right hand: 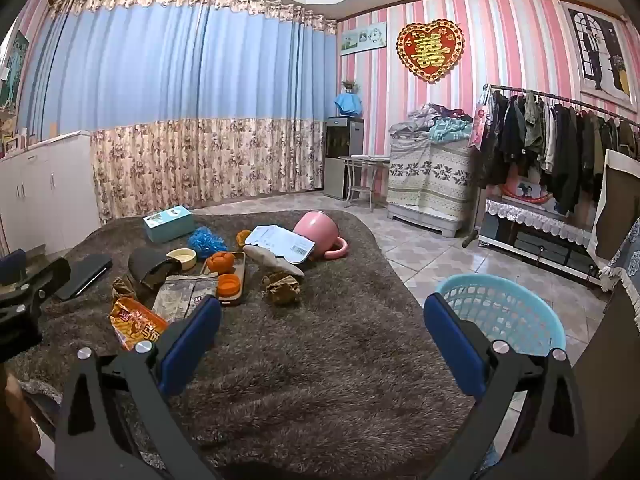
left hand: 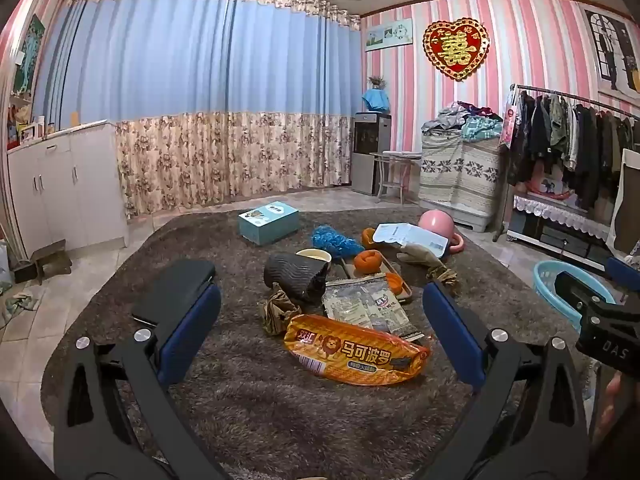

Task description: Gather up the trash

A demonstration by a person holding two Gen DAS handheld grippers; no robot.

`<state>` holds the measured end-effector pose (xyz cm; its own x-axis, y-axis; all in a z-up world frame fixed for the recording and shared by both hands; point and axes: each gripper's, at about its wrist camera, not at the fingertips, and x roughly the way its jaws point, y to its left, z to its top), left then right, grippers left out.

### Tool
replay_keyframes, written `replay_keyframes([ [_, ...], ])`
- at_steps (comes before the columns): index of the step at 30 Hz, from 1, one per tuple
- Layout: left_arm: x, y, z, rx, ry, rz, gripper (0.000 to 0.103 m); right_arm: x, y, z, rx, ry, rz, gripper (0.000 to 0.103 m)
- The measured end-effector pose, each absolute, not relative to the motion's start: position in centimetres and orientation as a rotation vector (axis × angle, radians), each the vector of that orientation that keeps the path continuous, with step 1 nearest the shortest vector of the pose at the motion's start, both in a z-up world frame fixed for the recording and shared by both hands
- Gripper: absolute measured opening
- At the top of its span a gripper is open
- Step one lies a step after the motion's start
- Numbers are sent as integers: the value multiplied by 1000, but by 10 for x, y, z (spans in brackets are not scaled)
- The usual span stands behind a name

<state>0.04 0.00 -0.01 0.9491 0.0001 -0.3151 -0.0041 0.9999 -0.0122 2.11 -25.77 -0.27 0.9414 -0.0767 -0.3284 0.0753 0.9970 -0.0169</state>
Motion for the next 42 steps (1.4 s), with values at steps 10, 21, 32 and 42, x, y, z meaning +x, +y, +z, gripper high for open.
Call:
replay_keyframes([
  [10, 0, 0, 0, -19, 321, 1, 98, 22, -260, -3, 6, 339, -75, 99],
  [21, 1, 0, 0, -17, 313, -3, 98, 21, -258, -2, 2, 337, -77, 99],
  [32, 1, -2, 6, -13, 309, 2, 98, 20, -259, -2, 2, 336, -77, 99],
  [42, -2, -2, 13, -5, 301, -3, 98, 20, -259, -3, 1, 335, -78, 99],
])
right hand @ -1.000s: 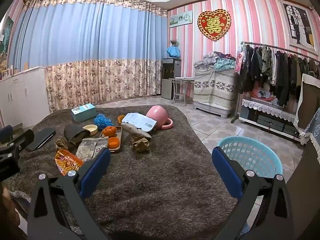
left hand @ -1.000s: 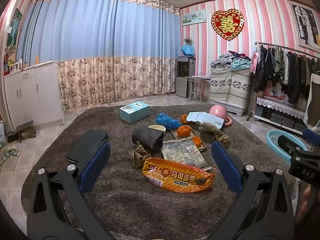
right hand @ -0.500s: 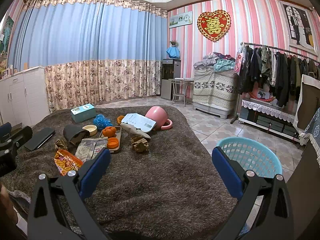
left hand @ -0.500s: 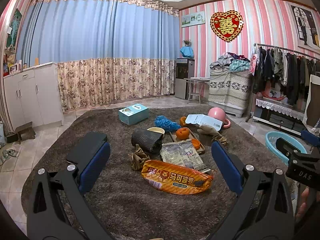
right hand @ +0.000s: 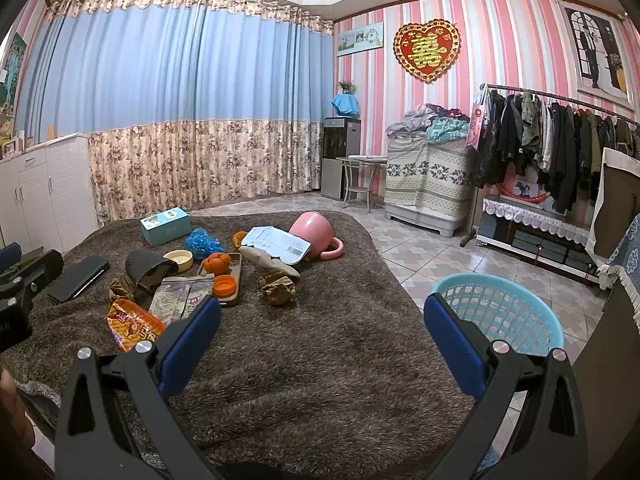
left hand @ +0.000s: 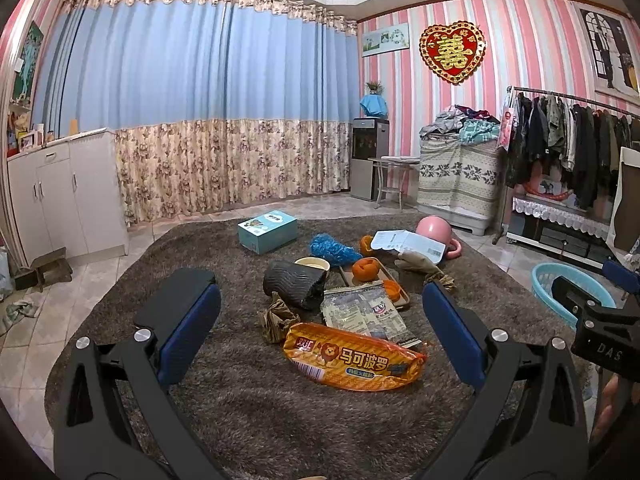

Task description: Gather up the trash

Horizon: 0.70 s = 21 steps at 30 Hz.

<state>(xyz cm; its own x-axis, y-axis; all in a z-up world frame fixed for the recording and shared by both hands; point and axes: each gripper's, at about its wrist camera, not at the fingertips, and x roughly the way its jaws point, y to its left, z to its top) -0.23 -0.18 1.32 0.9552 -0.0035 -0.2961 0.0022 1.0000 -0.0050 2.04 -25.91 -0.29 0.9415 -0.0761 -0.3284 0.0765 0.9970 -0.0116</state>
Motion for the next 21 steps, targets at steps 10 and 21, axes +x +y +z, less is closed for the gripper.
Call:
replay_keyframes([
  [10, -3, -3, 11, -4, 300, -5, 98, 21, -259, -4, 1, 334, -78, 99],
  [21, -3, -3, 11, -3, 300, -5, 98, 21, -259, -4, 1, 334, -79, 99],
])
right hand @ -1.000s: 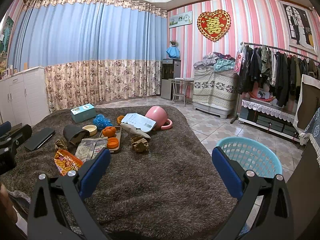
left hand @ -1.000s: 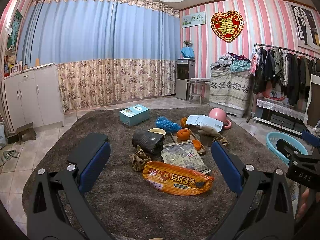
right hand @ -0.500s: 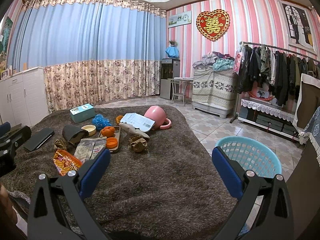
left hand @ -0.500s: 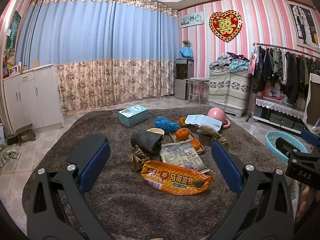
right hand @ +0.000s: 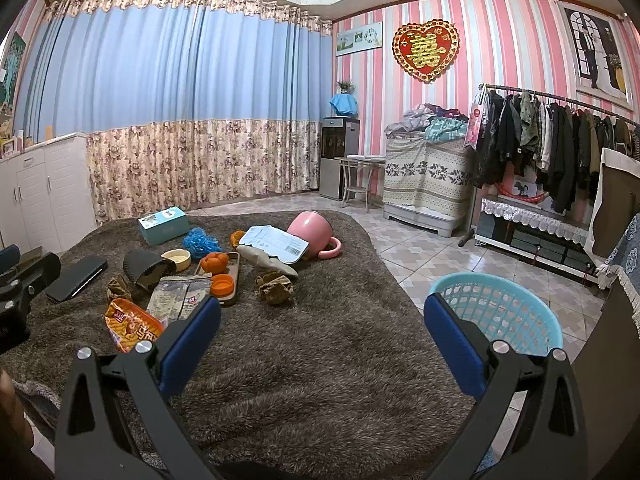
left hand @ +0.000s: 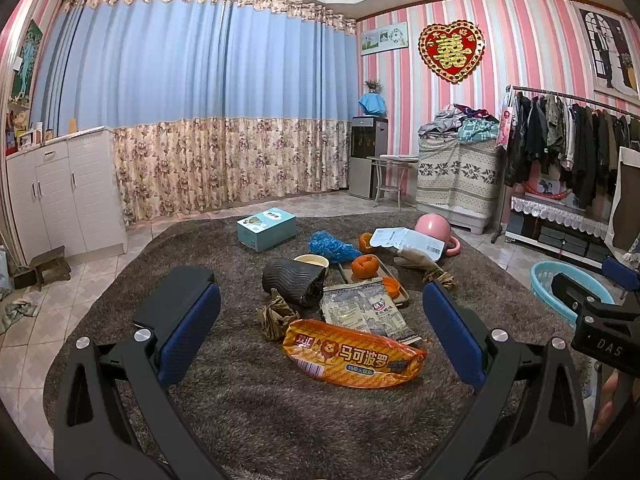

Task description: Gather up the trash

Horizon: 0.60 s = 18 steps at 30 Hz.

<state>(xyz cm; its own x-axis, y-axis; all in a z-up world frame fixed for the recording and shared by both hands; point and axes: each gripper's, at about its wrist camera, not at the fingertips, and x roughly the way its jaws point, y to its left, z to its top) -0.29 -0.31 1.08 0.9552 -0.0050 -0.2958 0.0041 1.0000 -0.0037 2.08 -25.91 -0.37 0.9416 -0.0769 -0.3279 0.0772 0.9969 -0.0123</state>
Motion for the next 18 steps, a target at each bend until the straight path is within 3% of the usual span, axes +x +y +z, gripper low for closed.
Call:
replay_keyframes([
  [18, -2, -4, 7, -9, 312, -5, 98, 22, -259, -5, 0, 336, -79, 99],
])
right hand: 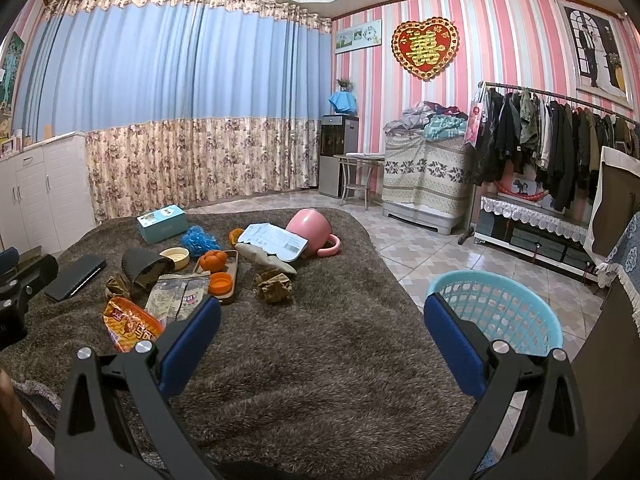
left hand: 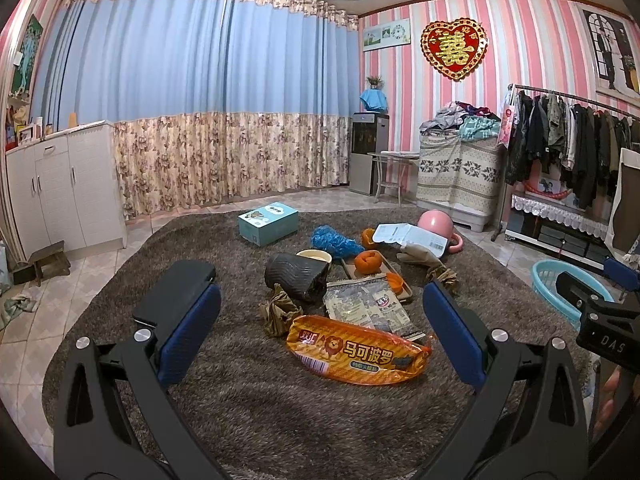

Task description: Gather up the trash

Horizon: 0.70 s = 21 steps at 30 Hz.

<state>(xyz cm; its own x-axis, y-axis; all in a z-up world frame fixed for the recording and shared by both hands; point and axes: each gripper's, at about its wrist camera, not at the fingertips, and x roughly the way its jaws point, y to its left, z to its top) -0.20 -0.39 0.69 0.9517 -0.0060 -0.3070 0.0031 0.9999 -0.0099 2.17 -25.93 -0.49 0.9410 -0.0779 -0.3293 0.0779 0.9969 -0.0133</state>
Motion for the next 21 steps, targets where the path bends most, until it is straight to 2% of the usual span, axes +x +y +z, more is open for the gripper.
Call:
replay_keyframes([
  [21, 8, 22, 3, -25, 316, 8, 98, 24, -267, -15, -4, 338, -82, 99],
])
